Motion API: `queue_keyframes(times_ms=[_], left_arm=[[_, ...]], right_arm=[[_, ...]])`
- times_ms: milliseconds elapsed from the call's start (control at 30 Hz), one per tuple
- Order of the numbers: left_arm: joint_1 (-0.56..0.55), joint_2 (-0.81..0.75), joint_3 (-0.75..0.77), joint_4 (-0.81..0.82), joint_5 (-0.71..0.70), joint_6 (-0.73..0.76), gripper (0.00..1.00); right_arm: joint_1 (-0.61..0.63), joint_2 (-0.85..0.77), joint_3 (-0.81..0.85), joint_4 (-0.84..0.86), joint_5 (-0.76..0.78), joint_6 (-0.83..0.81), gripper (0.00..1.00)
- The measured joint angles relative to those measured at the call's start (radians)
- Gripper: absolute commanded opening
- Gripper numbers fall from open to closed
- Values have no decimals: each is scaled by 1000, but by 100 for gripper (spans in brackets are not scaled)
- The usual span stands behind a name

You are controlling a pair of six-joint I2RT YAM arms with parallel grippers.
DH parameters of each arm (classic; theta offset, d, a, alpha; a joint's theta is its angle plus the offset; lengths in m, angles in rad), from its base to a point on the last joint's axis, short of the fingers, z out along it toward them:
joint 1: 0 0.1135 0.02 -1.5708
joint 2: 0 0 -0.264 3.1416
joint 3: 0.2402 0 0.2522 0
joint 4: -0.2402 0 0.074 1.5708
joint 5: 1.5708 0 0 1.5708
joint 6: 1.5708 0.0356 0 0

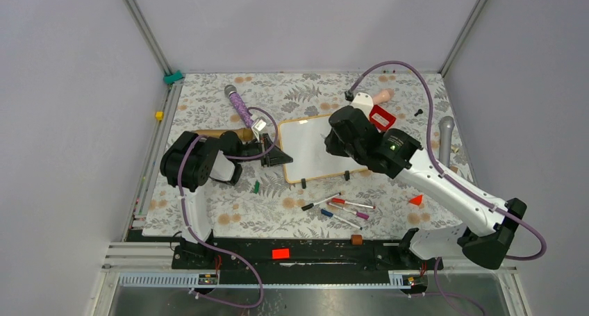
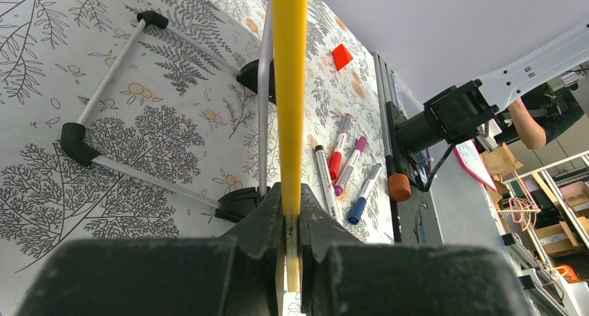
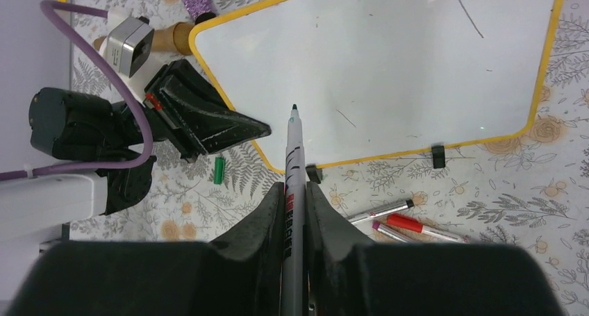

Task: Write a sentence on the whiteboard

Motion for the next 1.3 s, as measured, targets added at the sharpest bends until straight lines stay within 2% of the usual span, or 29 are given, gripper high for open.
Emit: queue_keyframes(times_ms=[200, 367, 700, 967, 1300], left_arm=[[0, 0, 0, 0, 0, 0, 0], [0, 0, 0, 0, 0, -1, 0], [0, 0, 0, 0, -2, -7, 0], [-1, 0, -1, 1, -3, -8, 0], [-1, 0, -1, 1, -3, -8, 0]], right_arm=[[14, 68, 67, -1, -42, -96, 0], [84, 160, 153, 0, -15, -188, 0], [116, 201, 155, 61, -17, -287, 0], [144, 301, 171, 107, -3, -380, 0], [135, 348, 217, 120, 8, -395, 0]])
